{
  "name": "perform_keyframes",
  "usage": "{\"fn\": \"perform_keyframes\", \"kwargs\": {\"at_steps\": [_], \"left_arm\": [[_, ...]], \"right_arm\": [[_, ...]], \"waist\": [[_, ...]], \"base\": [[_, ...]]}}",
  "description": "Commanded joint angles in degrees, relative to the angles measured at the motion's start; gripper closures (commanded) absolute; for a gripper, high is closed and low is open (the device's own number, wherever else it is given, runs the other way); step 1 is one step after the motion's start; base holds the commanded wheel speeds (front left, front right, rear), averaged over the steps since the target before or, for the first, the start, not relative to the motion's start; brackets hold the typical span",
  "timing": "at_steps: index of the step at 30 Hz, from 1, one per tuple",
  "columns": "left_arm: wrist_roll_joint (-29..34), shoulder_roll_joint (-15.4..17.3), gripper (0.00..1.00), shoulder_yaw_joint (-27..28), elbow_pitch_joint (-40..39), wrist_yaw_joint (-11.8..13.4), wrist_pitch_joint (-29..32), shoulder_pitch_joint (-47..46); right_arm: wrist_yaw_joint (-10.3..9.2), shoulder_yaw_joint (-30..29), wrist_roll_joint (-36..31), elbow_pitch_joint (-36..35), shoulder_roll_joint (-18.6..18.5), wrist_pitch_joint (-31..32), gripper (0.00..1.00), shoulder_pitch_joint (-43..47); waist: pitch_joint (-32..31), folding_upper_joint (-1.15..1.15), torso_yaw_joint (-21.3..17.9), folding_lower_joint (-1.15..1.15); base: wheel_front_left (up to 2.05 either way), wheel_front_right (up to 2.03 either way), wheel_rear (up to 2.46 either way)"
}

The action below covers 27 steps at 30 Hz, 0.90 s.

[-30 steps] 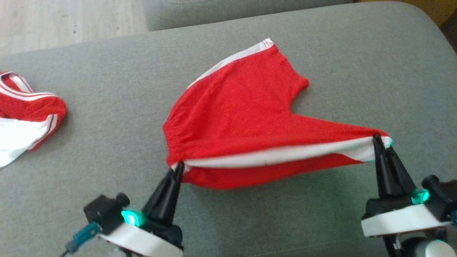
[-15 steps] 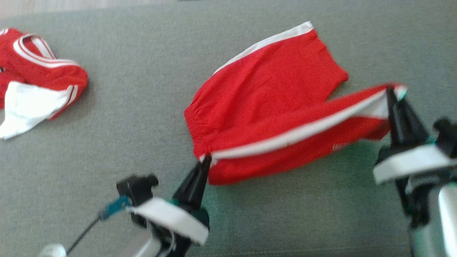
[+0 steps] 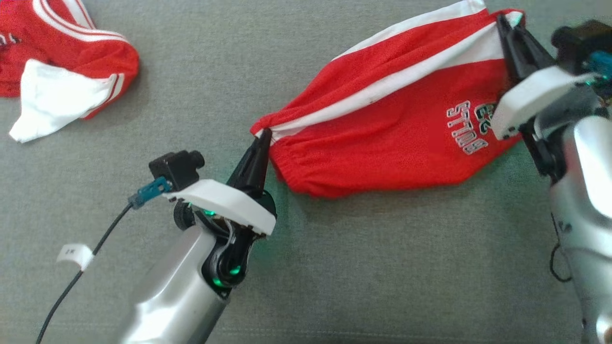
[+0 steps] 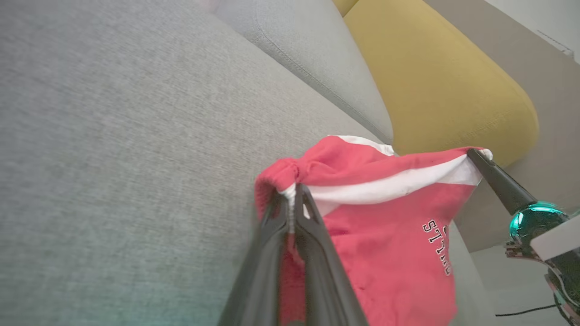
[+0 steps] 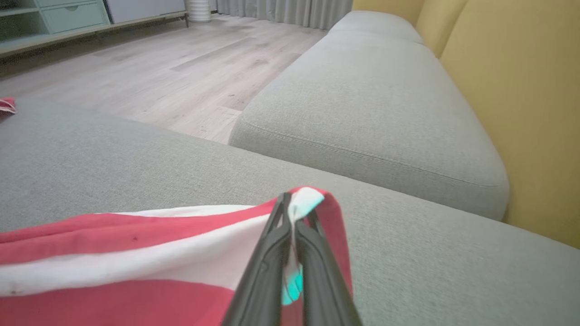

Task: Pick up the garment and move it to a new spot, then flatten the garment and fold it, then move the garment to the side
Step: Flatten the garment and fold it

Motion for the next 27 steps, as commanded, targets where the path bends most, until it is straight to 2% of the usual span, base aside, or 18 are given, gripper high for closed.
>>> {"fn": "perform_keyframes", "kwargs": {"at_steps": [1, 9, 20, 21, 22, 23, 24, 25, 27], "left_arm": [[-0.31, 0.12, 1.00, 2.21, -0.44, -0.40, -0.71, -2.33], [-0.15, -1.86, 1.00, 1.76, 4.22, -1.62, -1.12, -6.30], [0.63, -4.37, 1.00, -1.12, 4.30, -1.54, -0.75, -11.22], [0.87, -4.48, 1.00, -1.55, 4.13, -1.45, -0.71, -11.50], [1.04, -4.57, 0.87, -1.87, 3.96, -1.27, -0.74, -11.67], [1.39, -4.63, 0.59, -2.21, 3.80, -0.94, -0.83, -11.84], [1.90, -4.68, 0.27, -2.70, 3.70, -0.66, -0.92, -11.93], [2.37, -4.71, 0.00, -3.12, 3.48, -0.39, -1.02, -11.93], [2.59, -4.72, 0.00, -3.60, 2.38, -0.24, -1.00, -11.61]], "right_arm": [[0.43, 1.47, -0.04, 0.19, -0.78, -0.84, 1.00, -2.37], [0.43, 3.67, -0.22, 14.75, -1.23, -2.81, 1.00, -12.58], [0.43, 8.20, 1.85, 30.08, -2.87, -5.25, 1.00, -23.19], [0.43, 8.70, 2.51, 31.06, -2.81, -5.39, 0.95, -23.70], [0.43, 9.12, 3.09, 31.96, -2.82, -5.57, 0.69, -24.22], [0.43, 9.57, 3.51, 32.73, -2.89, -5.94, 0.43, -24.69], [0.43, 10.37, 4.04, 33.21, -2.85, -6.73, 0.00, -24.85], [0.43, 11.03, 4.76, 33.81, -2.83, -7.18, 0.00, -25.03], [0.43, 12.70, 5.23, 35.11, -3.02, -7.38, 0.00, -25.68]], "waist": [[0.32, 0.00, 0.55, -0.02], [1.57, 0.00, 2.12, -0.02], [4.24, 0.00, 5.22, -0.02], [4.33, 0.00, 5.31, -0.02], [4.41, 0.00, 5.36, -0.02], [4.47, 0.00, 5.43, -0.02], [4.29, 0.00, 5.61, -0.02], [4.18, 0.00, 5.60, -0.02], [4.24, 0.00, 5.40, -0.02]], "base": [[0.00, 0.00, 0.00], [0.00, 0.00, 0.00], [0.00, 0.00, 0.00], [0.00, 0.00, 0.00], [0.00, 0.00, 0.00], [0.00, 0.00, 0.00], [0.00, 0.00, 0.00], [0.00, 0.00, 0.00], [0.00, 0.00, 0.00]]}}
